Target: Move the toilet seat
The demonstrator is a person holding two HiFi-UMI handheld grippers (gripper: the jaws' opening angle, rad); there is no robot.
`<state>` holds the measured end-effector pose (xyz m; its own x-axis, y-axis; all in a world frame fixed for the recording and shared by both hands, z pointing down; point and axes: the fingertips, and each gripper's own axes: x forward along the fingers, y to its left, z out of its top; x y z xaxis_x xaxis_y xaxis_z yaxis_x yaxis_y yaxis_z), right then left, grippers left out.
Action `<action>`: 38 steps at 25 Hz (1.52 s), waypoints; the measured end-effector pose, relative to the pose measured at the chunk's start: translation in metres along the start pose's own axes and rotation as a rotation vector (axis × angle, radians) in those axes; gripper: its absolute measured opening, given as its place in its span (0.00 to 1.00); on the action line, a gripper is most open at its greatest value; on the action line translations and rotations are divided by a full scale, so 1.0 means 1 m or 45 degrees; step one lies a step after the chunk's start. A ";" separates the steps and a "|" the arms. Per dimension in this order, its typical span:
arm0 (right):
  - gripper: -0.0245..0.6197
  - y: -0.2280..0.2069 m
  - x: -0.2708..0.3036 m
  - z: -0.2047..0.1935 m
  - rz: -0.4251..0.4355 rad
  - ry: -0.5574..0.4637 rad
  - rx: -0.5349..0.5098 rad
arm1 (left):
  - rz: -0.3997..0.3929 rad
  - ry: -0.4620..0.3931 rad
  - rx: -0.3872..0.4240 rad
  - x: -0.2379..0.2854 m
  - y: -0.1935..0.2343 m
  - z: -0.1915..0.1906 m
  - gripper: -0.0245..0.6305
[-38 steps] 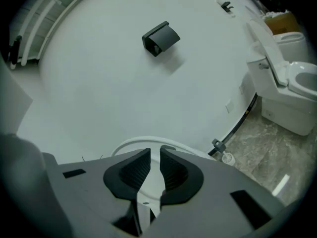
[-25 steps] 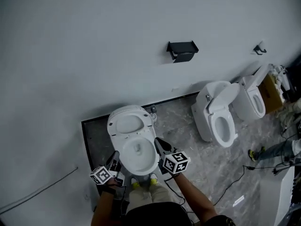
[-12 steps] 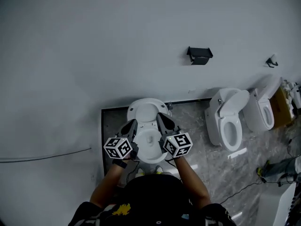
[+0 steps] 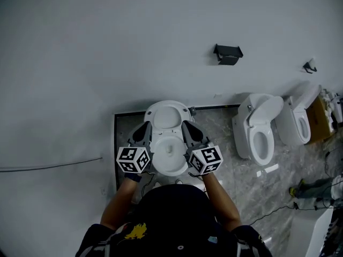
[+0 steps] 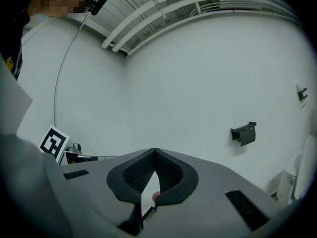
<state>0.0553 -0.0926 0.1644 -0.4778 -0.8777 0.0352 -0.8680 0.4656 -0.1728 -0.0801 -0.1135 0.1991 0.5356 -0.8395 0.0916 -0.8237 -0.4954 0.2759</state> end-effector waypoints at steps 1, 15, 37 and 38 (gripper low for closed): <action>0.08 -0.001 -0.001 0.000 -0.003 -0.002 -0.001 | -0.001 0.003 0.006 0.000 -0.001 -0.001 0.06; 0.08 -0.016 -0.001 0.007 -0.015 -0.016 -0.013 | -0.006 0.017 0.091 0.010 -0.009 0.003 0.06; 0.08 -0.014 0.007 -0.003 -0.083 0.009 -0.081 | -0.032 0.071 0.132 0.003 0.012 -0.011 0.06; 0.08 -0.013 0.008 -0.004 -0.081 0.012 -0.080 | -0.034 0.076 0.133 0.003 0.012 -0.013 0.06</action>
<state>0.0623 -0.1050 0.1711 -0.4225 -0.9048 0.0538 -0.9032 0.4154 -0.1080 -0.0862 -0.1187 0.2151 0.5651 -0.8124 0.1436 -0.8223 -0.5405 0.1781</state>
